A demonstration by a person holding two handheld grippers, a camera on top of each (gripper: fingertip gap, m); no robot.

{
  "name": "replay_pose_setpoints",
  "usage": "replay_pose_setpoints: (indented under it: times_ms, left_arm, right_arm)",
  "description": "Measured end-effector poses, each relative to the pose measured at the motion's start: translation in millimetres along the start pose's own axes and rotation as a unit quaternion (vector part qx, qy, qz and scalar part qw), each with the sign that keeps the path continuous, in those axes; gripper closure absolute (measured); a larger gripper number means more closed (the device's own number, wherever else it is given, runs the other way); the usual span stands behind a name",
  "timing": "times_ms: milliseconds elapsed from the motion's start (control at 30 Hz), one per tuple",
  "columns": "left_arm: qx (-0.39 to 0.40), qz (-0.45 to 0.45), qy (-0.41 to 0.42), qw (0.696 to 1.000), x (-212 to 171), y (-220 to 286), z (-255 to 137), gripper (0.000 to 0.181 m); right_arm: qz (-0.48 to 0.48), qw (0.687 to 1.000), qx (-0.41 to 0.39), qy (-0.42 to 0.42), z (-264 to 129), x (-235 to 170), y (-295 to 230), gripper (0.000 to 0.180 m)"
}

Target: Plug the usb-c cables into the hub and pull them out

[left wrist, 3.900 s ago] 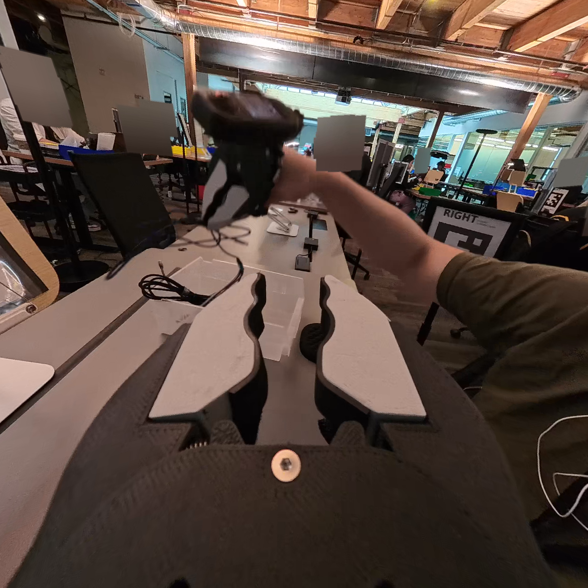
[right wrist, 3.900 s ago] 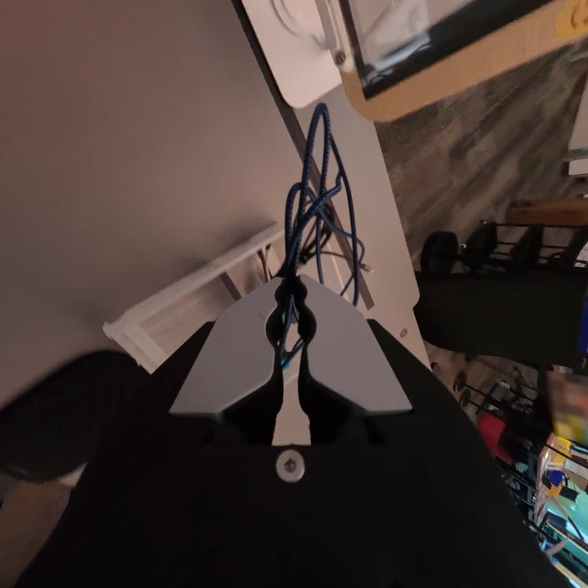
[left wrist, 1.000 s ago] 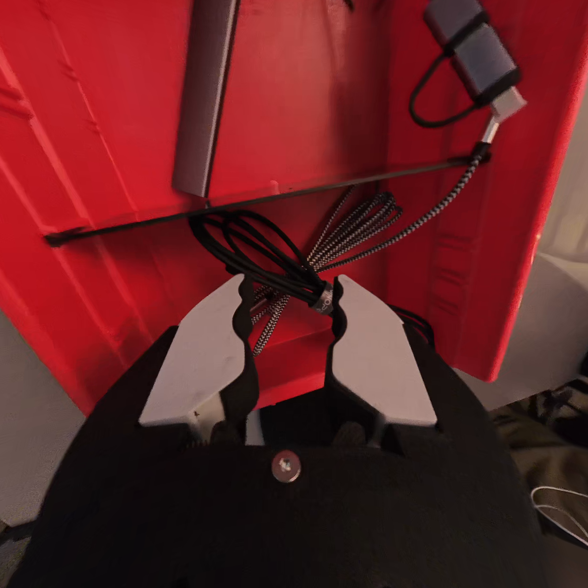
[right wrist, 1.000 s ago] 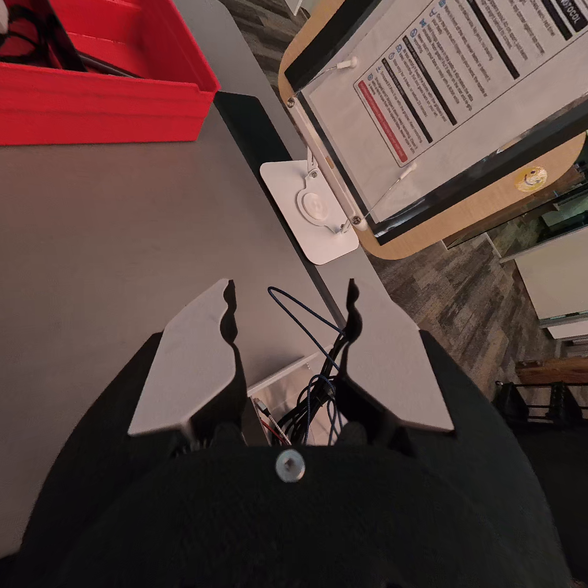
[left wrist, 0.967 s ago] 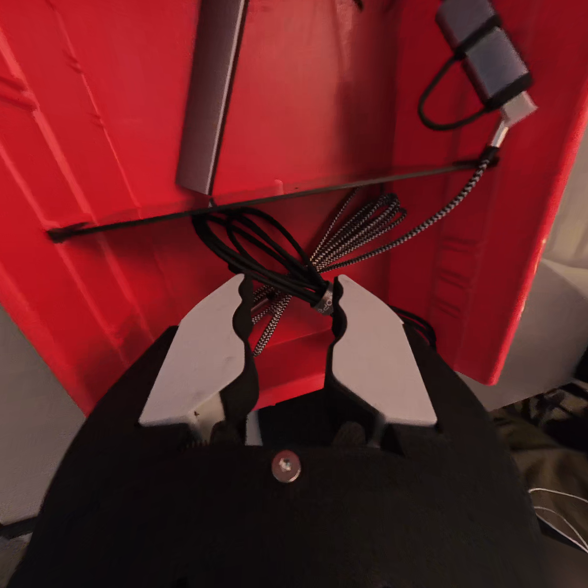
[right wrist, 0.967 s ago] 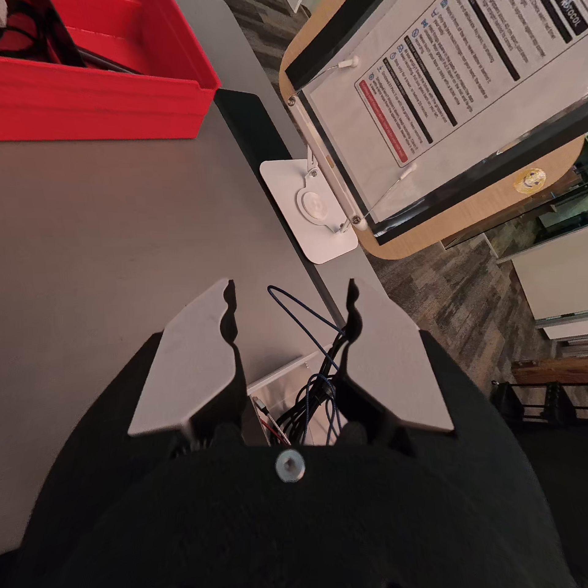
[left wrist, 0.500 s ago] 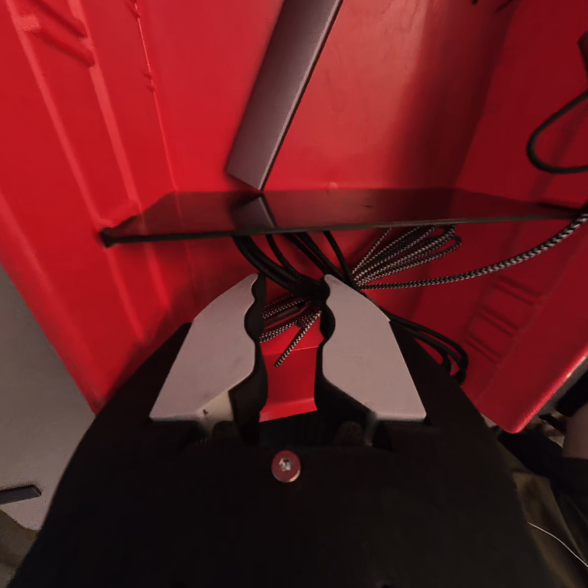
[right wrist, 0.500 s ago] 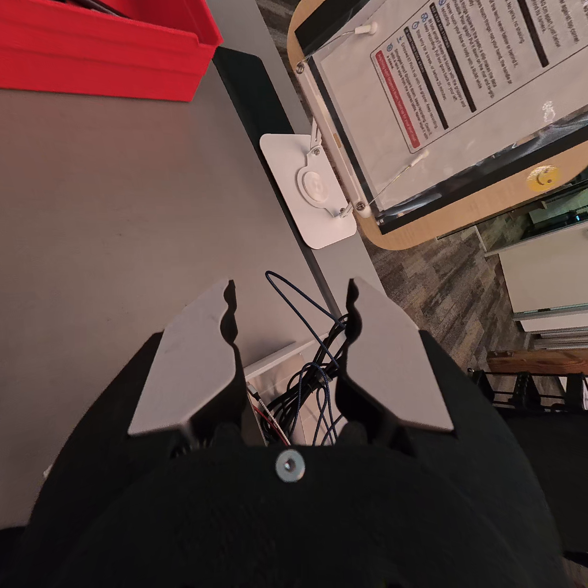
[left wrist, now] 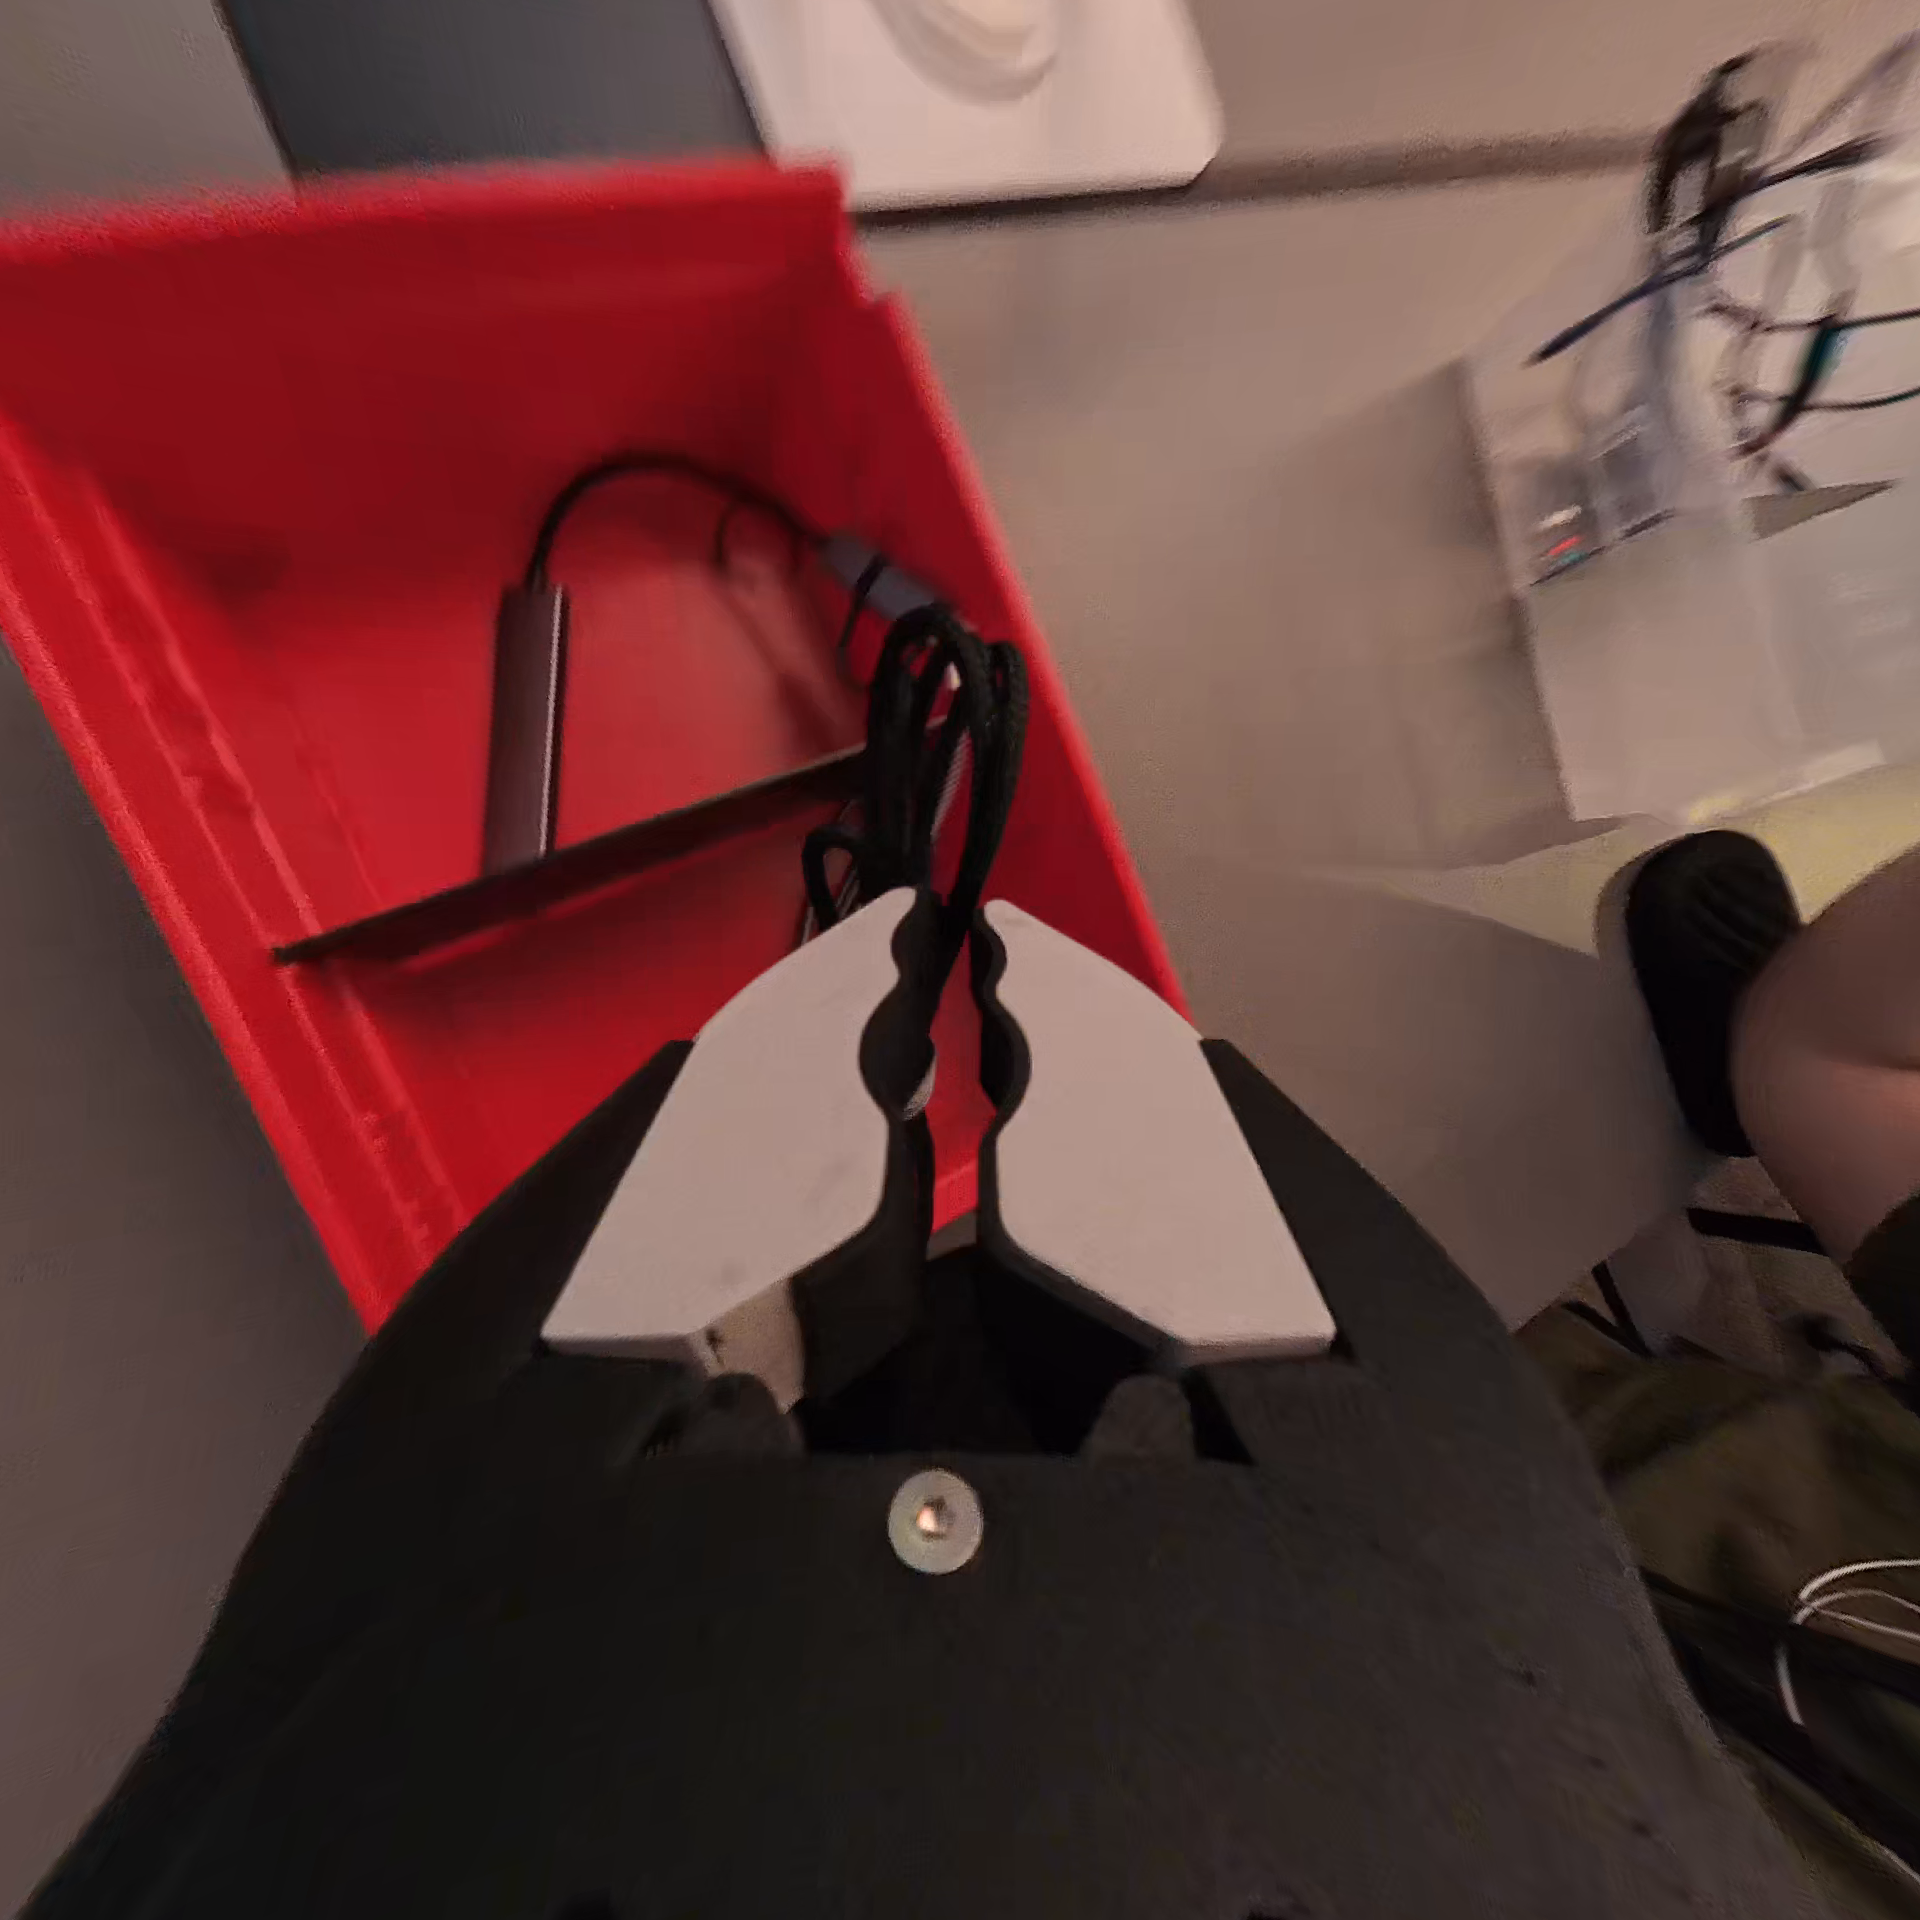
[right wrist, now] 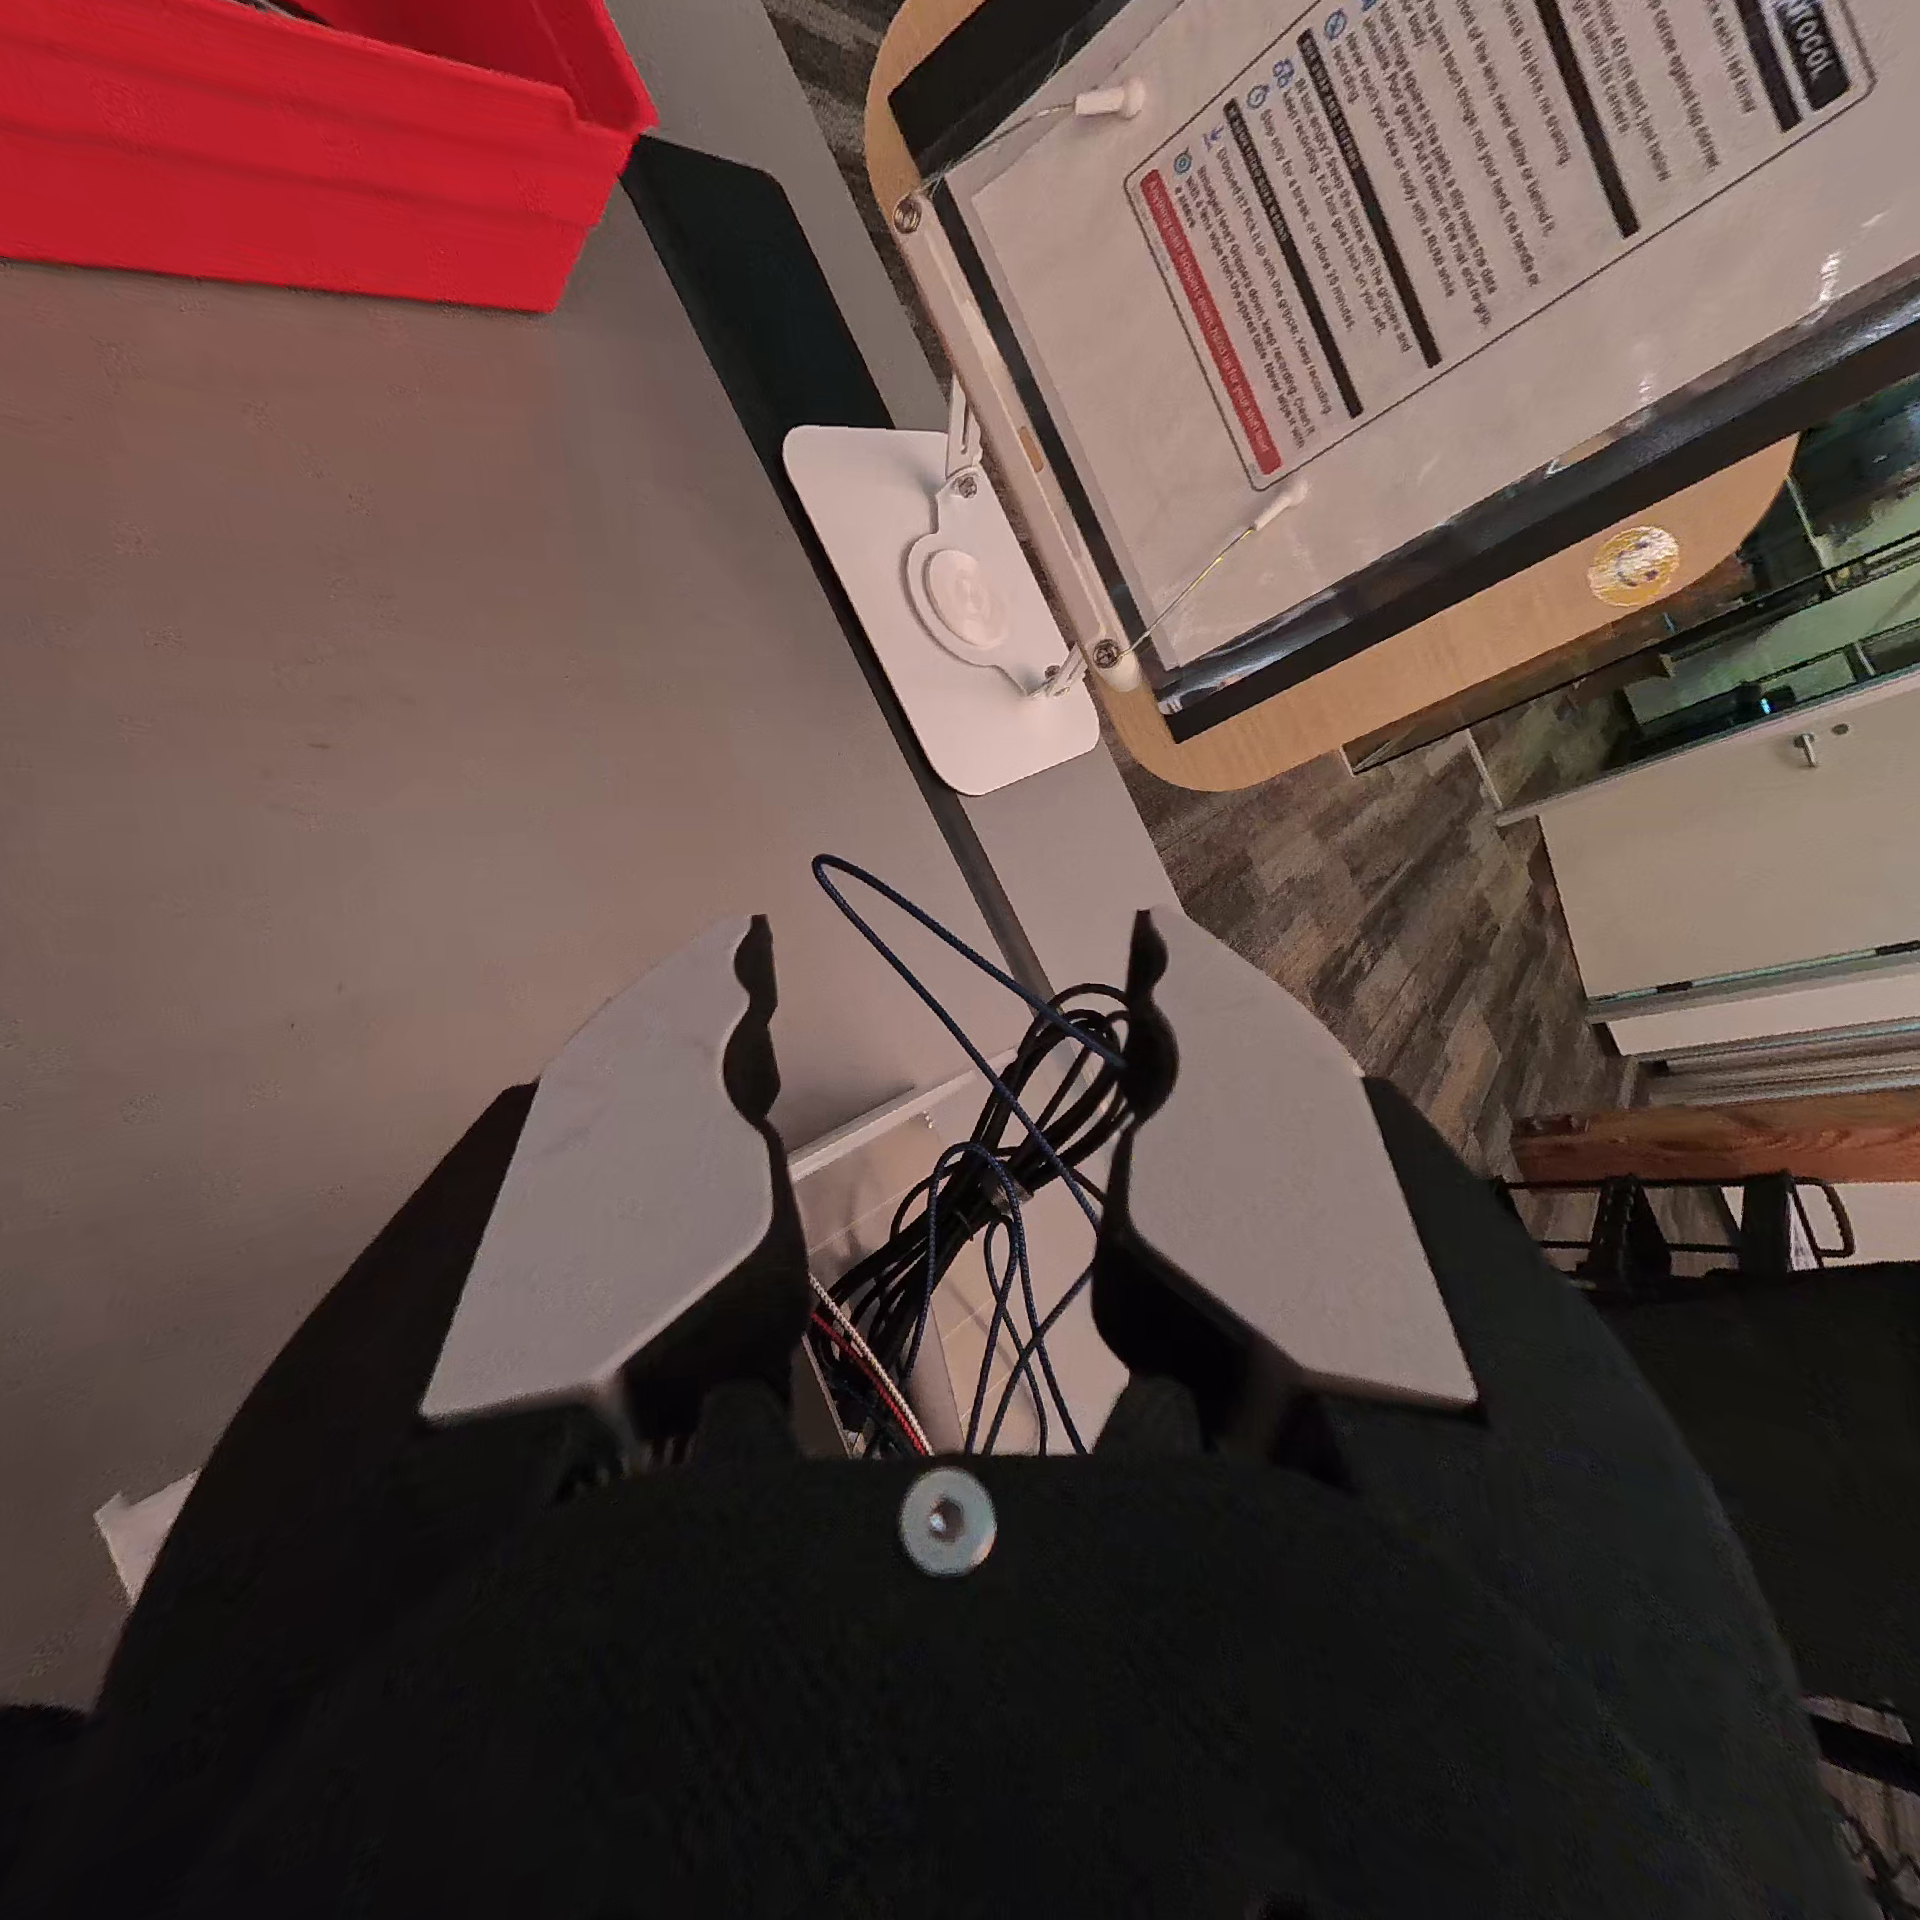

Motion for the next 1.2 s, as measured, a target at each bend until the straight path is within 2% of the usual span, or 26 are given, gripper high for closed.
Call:
replay_pose_setpoints:
  times_ms: [133, 200, 267, 367, 533, 600, 700, 900, 1133, 1200]
  left_arm:
    - [-0.036, 0.076, 0.131, 0.988, 12.3, 41.0, -39.4, 0.178]
    - [-0.099, 0.108, 0.190, 0.971, 17.0, 62.1, -50.4, 0.177]
    - [-0.156, 0.139, 0.205, 0.956, 23.0, 81.5, -47.4, 0.177]
    - [-0.225, 0.164, 0.166, 0.946, 39.2, 108.8, -9.5, 0.177]
    - [-0.325, 0.152, 0.051, 0.932, 57.6, 156.5, 112.9, 0.177]
    - [-0.344, 0.127, 0.009, 0.930, 52.7, 164.0, 155.5, 0.177]
    - [-0.341, 0.097, -0.022, 0.935, 43.0, 165.8, 198.8, 0.177]
    - [-0.323, 0.062, -0.043, 0.943, 30.7, 159.0, 241.1, 0.176]
    - [-0.312, 0.057, -0.072, 0.946, 22.0, 151.6, 261.0, 0.173]
    - [-0.297, 0.064, -0.079, 0.949, 22.7, 151.6, 261.3, 0.151]
  right_arm:
    - [-0.002, 1.000, -0.005, -0.002, -1.5, -0.9, 0.9, 0.114]
    - [-0.004, 1.000, -0.008, -0.006, -1.1, -1.5, 1.0, 0.114]
    - [-0.007, 1.000, -0.010, -0.011, -0.4, -1.7, 0.7, 0.114]
    - [-0.009, 1.000, -0.010, -0.012, 0.0, -0.9, -0.3, 0.114]
    - [-0.012, 1.000, -0.011, -0.013, -0.5, -0.5, -1.0, 0.114]
    - [-0.011, 1.000, -0.011, -0.015, 0.2, -1.1, -0.8, 0.114]
    - [-0.013, 1.000, -0.014, -0.022, 2.6, -2.2, -0.3, 0.114]
    - [-0.019, 0.999, -0.015, -0.038, 10.9, -2.8, -1.7, 0.114]
    - [-0.026, 0.998, -0.016, -0.049, 15.3, -3.1, -3.5, 0.114]
    - [-0.026, 0.998, -0.016, -0.048, 14.2, -3.3, -3.2, 0.114]
Point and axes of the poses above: each gripper's, where its closed fingertips meet, z out along the fingers, x out of its top, y = z × x across the jaws, the point moved 10 cm from there along -z, back along the fingers, and after that the axes turned 12 degrees about z, right-handed, at the moved point
